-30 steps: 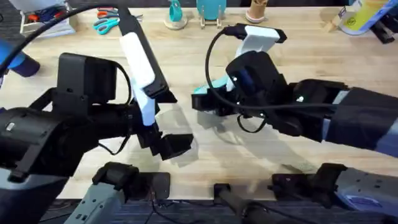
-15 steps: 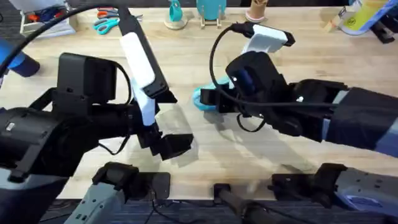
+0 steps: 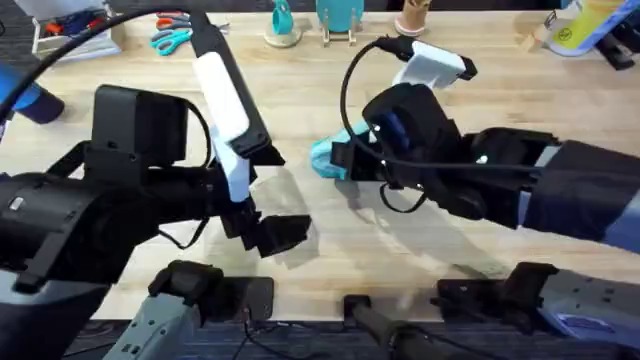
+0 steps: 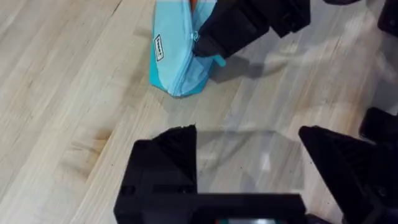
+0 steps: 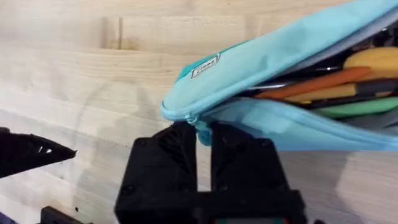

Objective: Unzip the bag, pick up the pens from the table one at a time and place them inside, then zip the bag closed.

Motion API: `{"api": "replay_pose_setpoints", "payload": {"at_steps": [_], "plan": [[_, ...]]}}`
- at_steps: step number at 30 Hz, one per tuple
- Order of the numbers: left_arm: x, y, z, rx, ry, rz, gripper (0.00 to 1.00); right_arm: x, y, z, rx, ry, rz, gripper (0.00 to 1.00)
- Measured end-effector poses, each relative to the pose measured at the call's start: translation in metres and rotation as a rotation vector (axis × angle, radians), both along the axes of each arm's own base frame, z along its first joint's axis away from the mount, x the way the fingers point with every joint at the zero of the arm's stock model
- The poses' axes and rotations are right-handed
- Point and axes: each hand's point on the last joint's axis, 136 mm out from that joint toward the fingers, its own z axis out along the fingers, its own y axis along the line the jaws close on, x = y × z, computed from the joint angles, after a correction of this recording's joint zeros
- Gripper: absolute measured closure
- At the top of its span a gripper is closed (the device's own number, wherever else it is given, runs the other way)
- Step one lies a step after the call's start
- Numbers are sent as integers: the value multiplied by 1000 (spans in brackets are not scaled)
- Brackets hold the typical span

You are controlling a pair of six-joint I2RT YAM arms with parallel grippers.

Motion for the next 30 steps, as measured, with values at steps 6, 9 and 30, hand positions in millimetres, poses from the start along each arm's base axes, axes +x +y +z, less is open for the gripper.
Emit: {"api": "replay_pose_setpoints", "payload": {"at_steps": [6, 9, 30], "plan": [[0, 0, 0, 0, 0, 0, 6, 0, 0, 0, 3, 4, -5, 963], [0, 0, 0, 0, 0, 0, 6, 0, 0, 0, 7, 7, -9, 969], [0, 0, 0, 0, 0, 0, 6, -2, 4, 44, 141, -55, 7, 971]]}}
